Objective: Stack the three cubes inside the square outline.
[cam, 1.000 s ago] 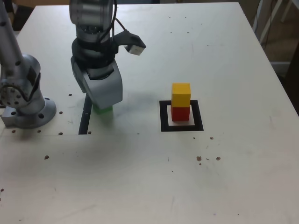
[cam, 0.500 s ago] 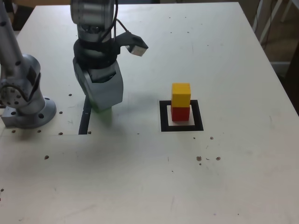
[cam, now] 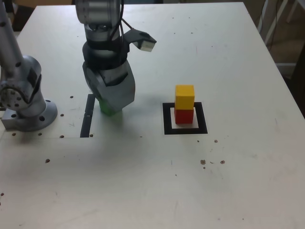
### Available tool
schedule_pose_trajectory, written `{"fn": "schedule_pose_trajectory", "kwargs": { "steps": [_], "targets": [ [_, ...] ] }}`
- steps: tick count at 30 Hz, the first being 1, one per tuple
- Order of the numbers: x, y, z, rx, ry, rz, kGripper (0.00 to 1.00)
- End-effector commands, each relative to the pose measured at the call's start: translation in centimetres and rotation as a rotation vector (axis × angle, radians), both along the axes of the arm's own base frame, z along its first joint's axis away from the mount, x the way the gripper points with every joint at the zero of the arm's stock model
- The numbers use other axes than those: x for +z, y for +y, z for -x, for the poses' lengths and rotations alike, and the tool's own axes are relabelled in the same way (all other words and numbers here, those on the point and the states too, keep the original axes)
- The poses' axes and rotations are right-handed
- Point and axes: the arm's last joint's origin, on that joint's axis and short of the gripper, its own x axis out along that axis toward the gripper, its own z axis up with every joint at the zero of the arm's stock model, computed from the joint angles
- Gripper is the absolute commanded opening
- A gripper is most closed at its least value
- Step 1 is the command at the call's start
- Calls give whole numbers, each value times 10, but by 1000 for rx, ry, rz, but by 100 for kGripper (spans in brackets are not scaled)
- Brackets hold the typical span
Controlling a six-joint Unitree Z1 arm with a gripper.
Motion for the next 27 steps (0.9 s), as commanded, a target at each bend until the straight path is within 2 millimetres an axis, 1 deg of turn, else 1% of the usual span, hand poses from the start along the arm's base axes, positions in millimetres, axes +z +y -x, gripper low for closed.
{"fn": "schedule_pose_trajectory", "kwargs": {
  "steps": [1, 4, 6, 10, 14, 16, 20, 22, 25, 27],
  "targets": [
    [4, 0, -4, 26, -17, -9, 19],
    [14, 1, -11, 80, -35, -30, 19],
    [24, 2, -16, 126, -40, -43, 19],
    [54, 2, -25, 213, -16, -68, 23],
    [87, 0, -29, 232, 31, -100, 28],
    [103, -1, -32, 241, 34, -101, 25],
    [135, -4, -42, 321, -40, -45, 11],
    [149, -7, -49, 367, -87, -4, 6],
    [165, -12, -61, 416, -121, 37, 4],
    [170, -15, -69, 458, -118, 39, 4]
  ]
}}
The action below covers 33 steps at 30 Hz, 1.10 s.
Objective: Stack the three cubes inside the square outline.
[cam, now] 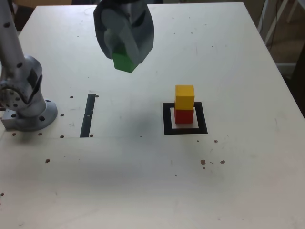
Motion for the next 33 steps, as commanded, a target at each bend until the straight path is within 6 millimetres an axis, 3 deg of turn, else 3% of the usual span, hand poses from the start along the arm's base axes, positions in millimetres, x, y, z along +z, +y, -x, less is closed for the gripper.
{"fn": "schedule_pose_trajectory", "kwargs": {
  "steps": [1, 14, 33],
  "targets": [
    [31, -3, -17, 37, -127, -2, 3],
    [28, -22, -50, 370, -141, -43, 3],
    [-7, -24, -101, 386, -76, -33, 3]
  ]
}}
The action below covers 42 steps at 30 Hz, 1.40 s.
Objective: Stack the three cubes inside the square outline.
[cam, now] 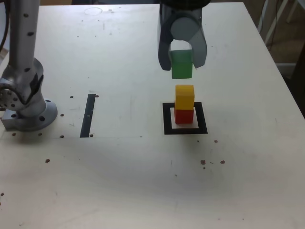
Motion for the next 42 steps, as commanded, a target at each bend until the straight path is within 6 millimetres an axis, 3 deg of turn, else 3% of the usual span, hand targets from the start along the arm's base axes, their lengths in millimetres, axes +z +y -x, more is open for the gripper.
{"fn": "schedule_pose_trajectory", "kwargs": {
  "steps": [1, 14, 32, 42],
  "targets": [
    [-4, 1, -5, -1, 13, -3, 3],
    [-29, 9, -19, -2, 74, 2, 3],
    [-45, 9, -20, -4, 101, 18, 6],
    [-46, 10, -22, -11, 84, 14, 14]
  ]
}}
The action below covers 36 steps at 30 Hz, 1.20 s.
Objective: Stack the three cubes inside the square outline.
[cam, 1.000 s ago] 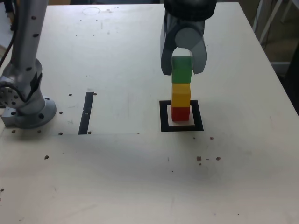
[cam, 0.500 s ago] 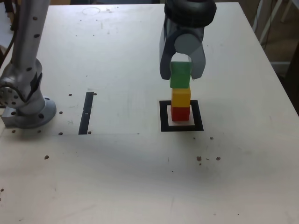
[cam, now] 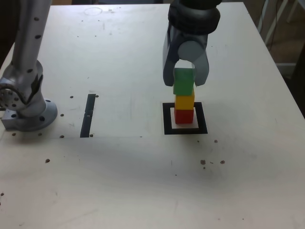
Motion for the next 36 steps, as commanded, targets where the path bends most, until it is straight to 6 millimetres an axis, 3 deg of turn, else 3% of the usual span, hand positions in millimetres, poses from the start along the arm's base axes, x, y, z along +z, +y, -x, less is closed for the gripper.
{"fn": "schedule_pose_trajectory", "kwargs": {
  "steps": [1, 6, 19, 22, 25, 31, 33, 36],
  "targets": [
    [-1, 1, -1, -2, -6, -4, 16],
    [-1, 1, -3, -3, -24, -11, 24],
    [-4, 3, -2, -6, -23, -20, 26],
    [-4, 3, -1, -6, -22, -21, 31],
    [-3, 3, 2, -6, -21, -21, 45],
    [4, 4, 11, -3, -25, -33, 86],
    [6, 5, 15, 3, -29, -40, 94],
    [9, 5, 17, 10, -39, -47, 98]
  ]
}}
